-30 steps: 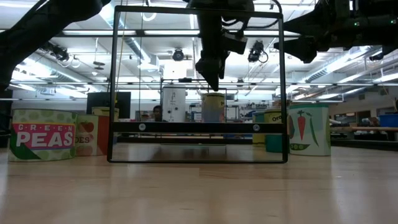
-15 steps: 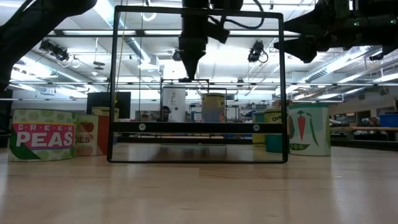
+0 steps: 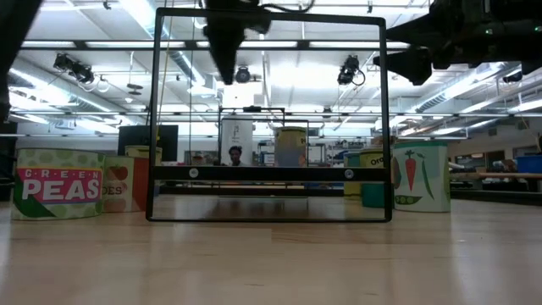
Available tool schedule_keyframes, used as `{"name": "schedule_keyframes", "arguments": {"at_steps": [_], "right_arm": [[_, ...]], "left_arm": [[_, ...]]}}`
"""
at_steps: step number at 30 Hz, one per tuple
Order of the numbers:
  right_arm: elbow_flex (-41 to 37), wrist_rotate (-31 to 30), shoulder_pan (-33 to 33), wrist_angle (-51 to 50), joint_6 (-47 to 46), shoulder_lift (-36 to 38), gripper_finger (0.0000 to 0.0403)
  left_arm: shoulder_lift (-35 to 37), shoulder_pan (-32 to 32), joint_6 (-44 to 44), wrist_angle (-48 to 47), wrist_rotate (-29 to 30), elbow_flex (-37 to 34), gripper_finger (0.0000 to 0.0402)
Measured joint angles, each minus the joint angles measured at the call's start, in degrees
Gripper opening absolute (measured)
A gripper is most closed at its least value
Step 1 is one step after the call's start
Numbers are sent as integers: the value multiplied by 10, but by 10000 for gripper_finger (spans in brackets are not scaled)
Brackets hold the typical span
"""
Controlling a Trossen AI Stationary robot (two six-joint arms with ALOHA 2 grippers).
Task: Pick and place cans onto a shelf
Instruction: Put the canned peas on the shelf
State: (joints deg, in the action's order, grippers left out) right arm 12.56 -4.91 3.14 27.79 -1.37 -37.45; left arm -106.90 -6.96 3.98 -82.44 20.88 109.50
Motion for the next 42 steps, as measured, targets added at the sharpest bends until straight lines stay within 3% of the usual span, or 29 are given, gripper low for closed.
{"name": "schedule_keyframes", "arguments": {"at_steps": [6,11,17,22,27,33,42], "right_arm": [[0,0,0,9,0,0,372],[0,0,0,9,0,0,372],[0,0,0,10,0,0,372],[0,0,0,16,0,0,372],[0,0,0,20,-4,0,372],[0,0,0,22,-1,0,372],[0,1,0,24,-1,0,372]], "left_arm": [[152,-16,55,129,-22,-247,400],[238,-35,125,145,-51,-358,400],[317,-63,203,127,-51,-438,400],[358,-125,219,140,-55,-504,400],[365,-201,204,170,-125,-563,400],[364,-254,179,206,-132,-619,400],[356,-302,124,316,-167,-646,400]]}}
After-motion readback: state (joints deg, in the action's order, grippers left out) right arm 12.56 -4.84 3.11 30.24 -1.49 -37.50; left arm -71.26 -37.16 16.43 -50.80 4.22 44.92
